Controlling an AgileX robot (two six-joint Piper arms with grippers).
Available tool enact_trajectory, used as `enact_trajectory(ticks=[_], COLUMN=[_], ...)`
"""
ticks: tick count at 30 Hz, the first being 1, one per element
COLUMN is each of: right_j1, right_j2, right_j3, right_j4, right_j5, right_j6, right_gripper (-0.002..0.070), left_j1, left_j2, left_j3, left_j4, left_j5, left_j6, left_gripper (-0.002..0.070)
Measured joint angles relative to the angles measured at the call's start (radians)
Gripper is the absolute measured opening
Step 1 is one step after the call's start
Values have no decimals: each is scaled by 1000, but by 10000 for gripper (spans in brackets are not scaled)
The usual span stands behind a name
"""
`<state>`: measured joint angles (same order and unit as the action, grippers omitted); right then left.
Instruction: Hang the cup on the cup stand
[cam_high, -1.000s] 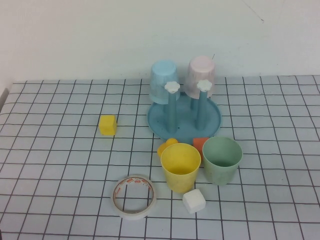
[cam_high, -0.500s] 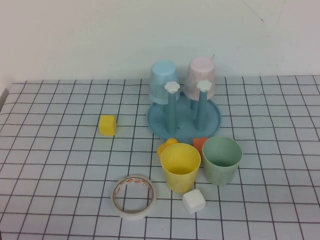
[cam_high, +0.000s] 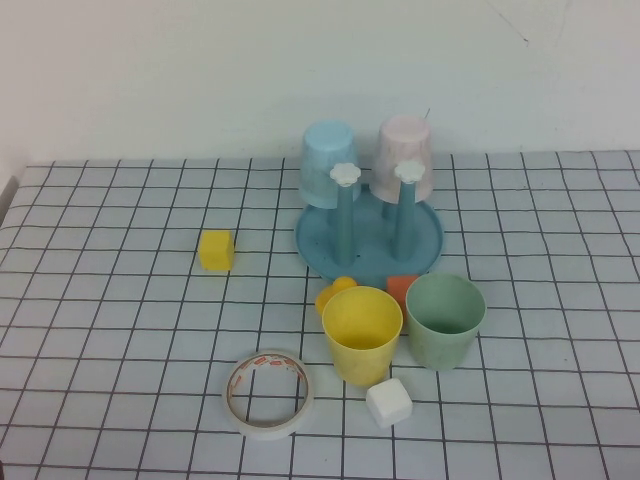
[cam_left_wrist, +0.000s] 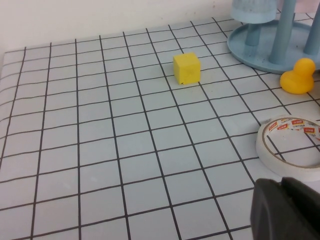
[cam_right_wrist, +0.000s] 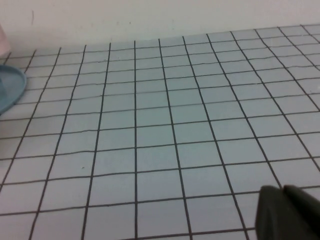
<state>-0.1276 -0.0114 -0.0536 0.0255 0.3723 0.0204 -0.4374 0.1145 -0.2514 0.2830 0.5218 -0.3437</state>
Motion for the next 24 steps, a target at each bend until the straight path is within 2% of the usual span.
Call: enact_trajectory(ticks=[7,11,24], right_j1=[61,107,109], right_j2=[-1,-1,-1], right_j3=[11,74,74], right_j4=[-86,-100,-100], right_j5=[8,-50,-35], right_j6=[18,61,97], right_gripper=[-1,-1,-1], left_j1=[0,0,0], left_j2=[0,0,0], left_j3=[0,0,0], left_j4=[0,0,0], left_j5=[0,0,0], left_j6=[0,0,0], left_gripper=[-1,-1,-1])
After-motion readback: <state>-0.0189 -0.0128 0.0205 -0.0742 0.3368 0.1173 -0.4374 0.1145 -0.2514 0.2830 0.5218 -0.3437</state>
